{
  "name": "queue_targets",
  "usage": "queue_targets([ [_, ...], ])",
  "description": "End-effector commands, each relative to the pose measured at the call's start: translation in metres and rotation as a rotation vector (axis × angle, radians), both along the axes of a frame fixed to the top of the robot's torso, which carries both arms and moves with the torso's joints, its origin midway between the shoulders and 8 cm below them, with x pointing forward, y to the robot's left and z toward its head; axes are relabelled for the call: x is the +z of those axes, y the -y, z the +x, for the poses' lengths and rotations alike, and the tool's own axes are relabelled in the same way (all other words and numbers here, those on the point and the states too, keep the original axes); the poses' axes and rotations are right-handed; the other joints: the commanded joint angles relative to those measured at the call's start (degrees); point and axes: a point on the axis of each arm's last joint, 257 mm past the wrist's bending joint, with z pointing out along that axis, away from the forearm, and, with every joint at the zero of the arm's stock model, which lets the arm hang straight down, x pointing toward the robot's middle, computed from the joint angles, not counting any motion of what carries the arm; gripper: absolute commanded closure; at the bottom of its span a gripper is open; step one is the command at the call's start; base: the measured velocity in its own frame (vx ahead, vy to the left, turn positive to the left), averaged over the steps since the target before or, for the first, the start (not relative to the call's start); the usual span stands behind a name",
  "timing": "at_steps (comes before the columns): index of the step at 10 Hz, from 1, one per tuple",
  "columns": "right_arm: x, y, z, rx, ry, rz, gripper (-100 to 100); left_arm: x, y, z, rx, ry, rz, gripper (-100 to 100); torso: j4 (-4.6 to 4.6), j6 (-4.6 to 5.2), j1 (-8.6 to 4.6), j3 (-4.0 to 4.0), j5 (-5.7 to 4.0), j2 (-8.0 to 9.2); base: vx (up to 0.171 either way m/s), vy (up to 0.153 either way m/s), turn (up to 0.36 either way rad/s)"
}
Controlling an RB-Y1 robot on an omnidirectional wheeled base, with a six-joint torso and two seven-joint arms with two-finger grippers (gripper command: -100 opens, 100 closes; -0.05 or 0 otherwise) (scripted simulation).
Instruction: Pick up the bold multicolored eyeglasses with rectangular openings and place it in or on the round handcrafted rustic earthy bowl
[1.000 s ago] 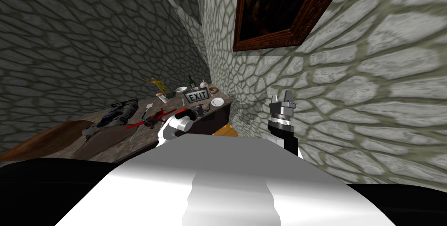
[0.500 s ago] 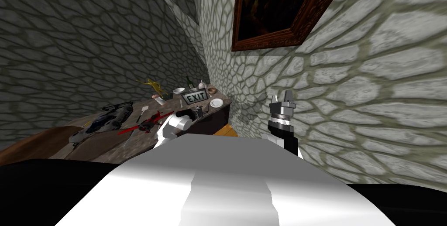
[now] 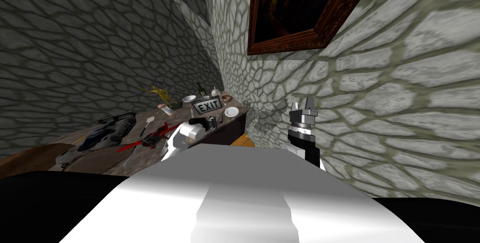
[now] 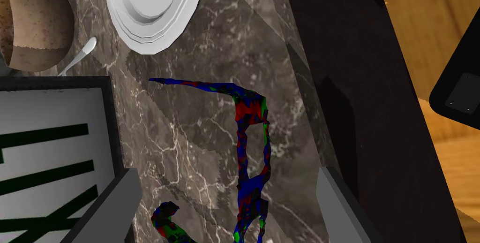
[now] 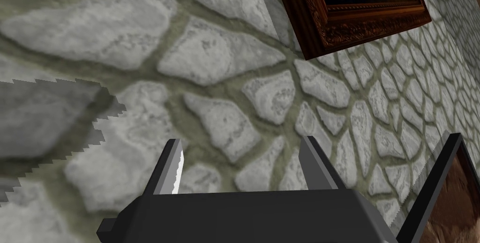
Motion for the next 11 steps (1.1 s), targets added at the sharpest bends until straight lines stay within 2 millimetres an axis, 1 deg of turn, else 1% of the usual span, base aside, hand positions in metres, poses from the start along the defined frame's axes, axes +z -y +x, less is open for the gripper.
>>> queue_targets([
  [1,0.000,0.000,0.000,0.000,0.000,0.000,0,-0.005,-0.002,-0.006,0.018,-0.044,-0.009,-100,0.00,0.00,0.00,0.00,0.00,0.00,0.041,0.011,-0.074],
  [5,0.000,0.000,0.000,0.000,0.000,0.000,0,-0.014,-0.007,-0.019,0.053,-0.120,-0.025,-100,0.00,0.00,0.00,0.00,0.00,0.00,0.035,0.012,-0.047],
  [6,0.000,0.000,0.000,0.000,0.000,0.000,0,-0.012,-0.007,-0.016,0.046,-0.107,-0.022,-100,0.00,0.00,0.00,0.00,0.00,0.01,0.015,0.006,-0.010],
  [7,0.000,0.000,0.000,0.000,0.000,0.000,0,-0.013,-0.007,-0.017,0.049,-0.111,-0.023,0,0.01,-0.01,-0.02,0.03,0.00,0.06,0.000,0.000,0.000],
  [8,0.000,0.000,0.000,0.000,0.000,0.000,0,-0.019,-0.009,-0.013,0.051,-0.110,-0.024,-100,0.02,-0.01,-0.04,0.06,-0.01,0.11,0.004,-0.003,-0.023],
  [11,0.000,0.000,0.000,0.000,0.000,0.000,0,-0.030,-0.013,-0.007,0.057,-0.109,-0.024,-100,0.02,-0.01,-0.07,0.06,-0.01,0.10,0.008,-0.008,-0.021],
])
